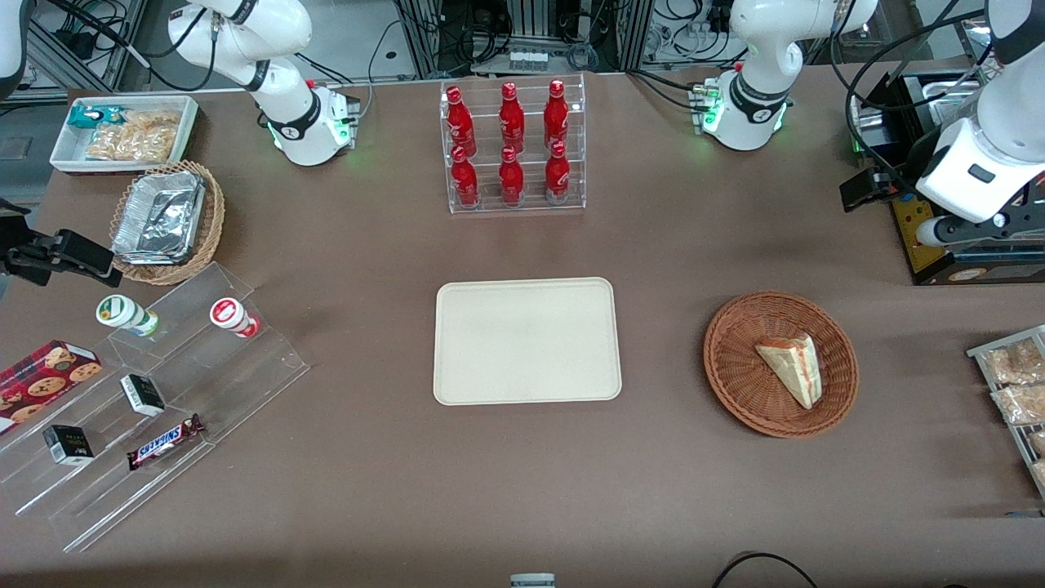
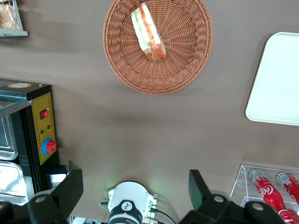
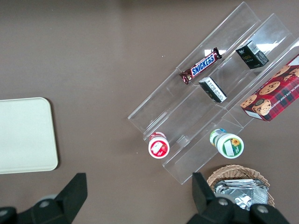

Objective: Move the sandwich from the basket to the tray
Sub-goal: 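Move the left gripper down over the sandwich in the wicker basket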

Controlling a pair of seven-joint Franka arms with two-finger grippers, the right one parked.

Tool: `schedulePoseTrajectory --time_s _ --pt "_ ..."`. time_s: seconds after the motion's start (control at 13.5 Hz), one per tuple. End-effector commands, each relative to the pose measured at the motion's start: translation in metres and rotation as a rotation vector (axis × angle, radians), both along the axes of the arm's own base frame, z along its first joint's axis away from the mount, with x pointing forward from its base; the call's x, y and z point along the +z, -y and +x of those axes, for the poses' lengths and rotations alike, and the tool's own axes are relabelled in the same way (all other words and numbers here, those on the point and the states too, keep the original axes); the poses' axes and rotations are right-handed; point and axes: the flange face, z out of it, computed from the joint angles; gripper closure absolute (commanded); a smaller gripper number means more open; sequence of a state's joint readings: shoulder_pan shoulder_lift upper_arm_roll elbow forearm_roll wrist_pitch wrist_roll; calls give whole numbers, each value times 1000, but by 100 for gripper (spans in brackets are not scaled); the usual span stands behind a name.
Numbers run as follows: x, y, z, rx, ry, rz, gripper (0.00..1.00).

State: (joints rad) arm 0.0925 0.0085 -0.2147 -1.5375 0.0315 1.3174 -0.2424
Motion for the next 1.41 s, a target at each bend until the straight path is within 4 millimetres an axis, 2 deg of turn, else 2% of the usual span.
schedulePoseTrajectory --time_s 0.0,0.15,0.3,0.37,0.52,0.59,0.67,0.74,0.89,1.04,1.33 --pt "5 -4 2 0 -10 -4 0" --pt "5 -4 4 -4 -7 -7 0" --pt "-20 -9 18 8 -50 -9 0" --pt "-41 -11 31 14 -71 -9 0" --pt "-86 -29 58 31 -80 25 0" --pt "-114 -32 73 32 -91 27 0" --pt "-151 -41 88 47 -117 22 0" --pt "-178 -52 99 83 -113 22 0" --pt "-226 -56 114 196 -97 32 0" --pt "-263 -54 119 273 -59 42 0" --pt "-318 -52 126 377 -44 42 0"
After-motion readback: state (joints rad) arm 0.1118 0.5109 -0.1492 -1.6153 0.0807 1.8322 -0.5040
